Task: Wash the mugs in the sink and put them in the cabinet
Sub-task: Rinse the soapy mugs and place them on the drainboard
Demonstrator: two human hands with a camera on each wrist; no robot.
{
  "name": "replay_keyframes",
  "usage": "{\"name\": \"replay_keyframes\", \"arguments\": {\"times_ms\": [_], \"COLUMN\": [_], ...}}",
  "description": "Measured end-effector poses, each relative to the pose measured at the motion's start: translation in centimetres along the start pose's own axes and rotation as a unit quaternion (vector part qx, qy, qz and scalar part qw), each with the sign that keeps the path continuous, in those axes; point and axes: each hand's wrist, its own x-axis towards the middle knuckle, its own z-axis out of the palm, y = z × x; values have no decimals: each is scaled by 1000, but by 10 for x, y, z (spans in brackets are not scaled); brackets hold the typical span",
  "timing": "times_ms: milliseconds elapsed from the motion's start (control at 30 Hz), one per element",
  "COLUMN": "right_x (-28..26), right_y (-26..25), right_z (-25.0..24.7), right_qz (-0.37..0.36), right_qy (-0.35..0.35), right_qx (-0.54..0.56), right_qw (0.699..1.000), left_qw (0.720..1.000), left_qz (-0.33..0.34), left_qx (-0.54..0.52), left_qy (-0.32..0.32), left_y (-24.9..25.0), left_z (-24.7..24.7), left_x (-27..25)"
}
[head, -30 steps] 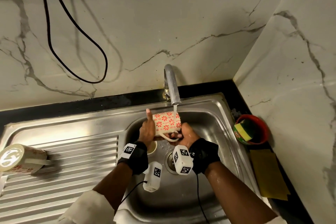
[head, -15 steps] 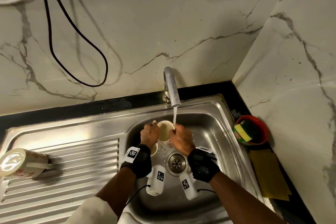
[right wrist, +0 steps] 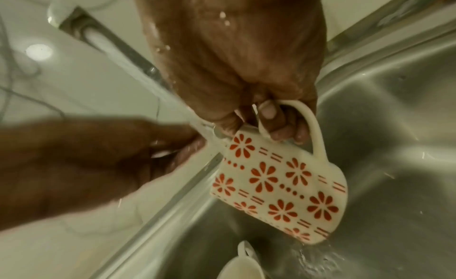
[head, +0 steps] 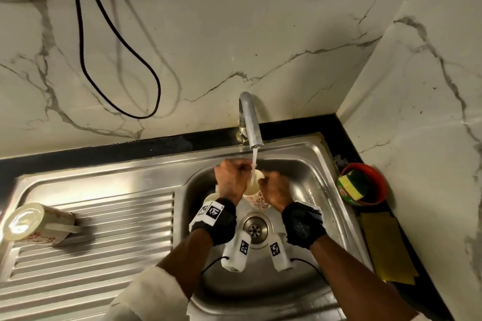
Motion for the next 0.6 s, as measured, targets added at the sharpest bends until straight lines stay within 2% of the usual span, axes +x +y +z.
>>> {"name": "replay_keyframes", "arguments": {"times_ms": [67, 133, 233, 300, 333, 400, 467, 533, 600], "right_x": [-3, -3, -4, -10, -12, -10, -3, -4, -10], "right_y": [5, 12, 9, 4, 3, 4, 1, -4, -3], "right_z": [5, 1, 3, 6, 3, -7, -8, -2, 2], "right_qz": [-29, -16, 0, -39, -51, -23, 1, -22, -40], "right_qy": [-8, -4, 4, -10, -26, -46, -29, -18, -31], "right_qx": [3, 31, 48, 55, 82, 151, 151, 131, 164], "right_qw": [1000, 999, 999, 998, 995, 987, 988, 991, 985], "left_qw": [990, 974, 947, 932, 931, 943, 958, 970, 979], "left_qz": [-90, -155, -184, -196, -198, -185, -163, -153, -139], "left_qx": [-81, -149, -252, -290, -292, -272, -238, -181, -138], "left_qy": [-66, -75, -82, -98, -89, -48, 10, 57, 49], "left_y": [5, 3, 0, -1, -3, -14, -27, -36, -35], "left_z": [6, 5, -3, -4, -7, -14, -21, -26, -30], "left_x": [1, 2, 6, 7, 9, 12, 16, 18, 12]}}
